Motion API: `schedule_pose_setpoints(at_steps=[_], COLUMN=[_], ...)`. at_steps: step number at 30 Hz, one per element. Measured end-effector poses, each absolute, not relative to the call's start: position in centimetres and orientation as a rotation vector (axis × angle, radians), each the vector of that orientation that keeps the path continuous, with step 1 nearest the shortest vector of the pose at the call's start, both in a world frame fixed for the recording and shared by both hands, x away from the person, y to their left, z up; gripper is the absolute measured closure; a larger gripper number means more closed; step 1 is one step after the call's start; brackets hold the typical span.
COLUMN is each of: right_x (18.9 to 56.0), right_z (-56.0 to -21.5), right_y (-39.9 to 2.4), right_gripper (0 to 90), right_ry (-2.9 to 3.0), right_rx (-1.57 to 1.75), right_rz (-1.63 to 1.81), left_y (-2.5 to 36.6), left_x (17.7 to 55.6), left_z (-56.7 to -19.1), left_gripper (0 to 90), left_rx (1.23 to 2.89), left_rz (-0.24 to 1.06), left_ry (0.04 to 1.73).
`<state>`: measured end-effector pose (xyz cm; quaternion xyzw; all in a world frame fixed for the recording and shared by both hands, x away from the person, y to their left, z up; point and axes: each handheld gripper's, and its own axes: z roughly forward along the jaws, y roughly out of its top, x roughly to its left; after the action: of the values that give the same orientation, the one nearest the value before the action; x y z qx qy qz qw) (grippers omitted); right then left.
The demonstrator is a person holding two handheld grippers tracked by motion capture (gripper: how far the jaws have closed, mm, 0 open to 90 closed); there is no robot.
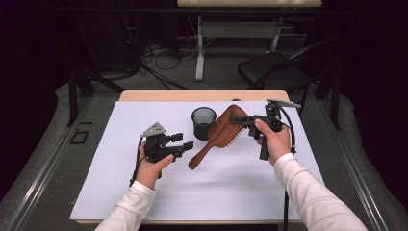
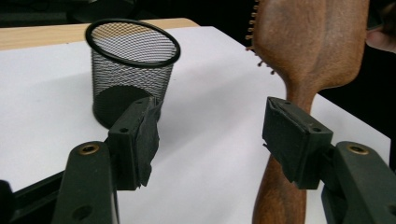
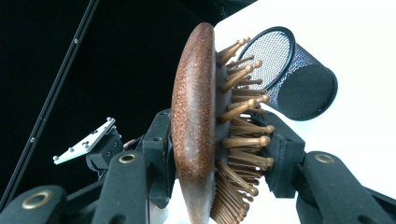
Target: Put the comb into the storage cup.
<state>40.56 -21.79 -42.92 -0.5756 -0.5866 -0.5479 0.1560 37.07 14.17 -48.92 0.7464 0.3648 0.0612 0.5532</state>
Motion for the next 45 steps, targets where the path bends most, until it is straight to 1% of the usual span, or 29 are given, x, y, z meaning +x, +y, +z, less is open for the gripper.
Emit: schedule_pose_setpoints(at_steps=[10,15,25,29,32,37,43,45], right_x=[40.5,40.5,40.5,40.5,40.5,40.5,40.5,40.5], right_z=[-42.6,-42.5,-42.3,-42.3,-42.2,-42.0,-41.8,-41.7], right_y=[-22.1,-22.2,-22.4,-22.4,-22.5,-22.6,-22.7,-22.8], right_gripper=[52.1,52.1,52.0,52.0,52.0,52.0,52.0,52.0], right_ry=[-1.684,-1.689,-1.685,-1.678,-1.679,-1.679,-1.680,-1.680], right_rx=[-1.656,-1.661,-1.665,-1.666,-1.668,-1.671,-1.673,-1.670], right_rz=[-1.581,-1.583,-1.591,-1.597,-1.596,-1.604,-1.613,-1.614], left_y=[15.0,15.5,16.2,16.3,16.4,16.5,16.5,16.6], left_x=[37.4,37.6,38.0,38.1,38.3,38.5,38.6,38.6], left_z=[-48.8,-48.7,-48.9,-49.0,-49.1,-49.4,-49.6,-49.7], left_gripper=[36.1,34.3,31.7,28.4,22.8,17.1,14.1,10.5], left_rx=[1.734,1.722,1.755,1.759,1.760,1.777,1.769,1.776], left_rz=[0.161,0.224,0.268,0.286,0.275,0.280,0.252,0.245], left_ry=[0.871,0.880,0.920,0.937,0.952,0.972,0.981,0.977])
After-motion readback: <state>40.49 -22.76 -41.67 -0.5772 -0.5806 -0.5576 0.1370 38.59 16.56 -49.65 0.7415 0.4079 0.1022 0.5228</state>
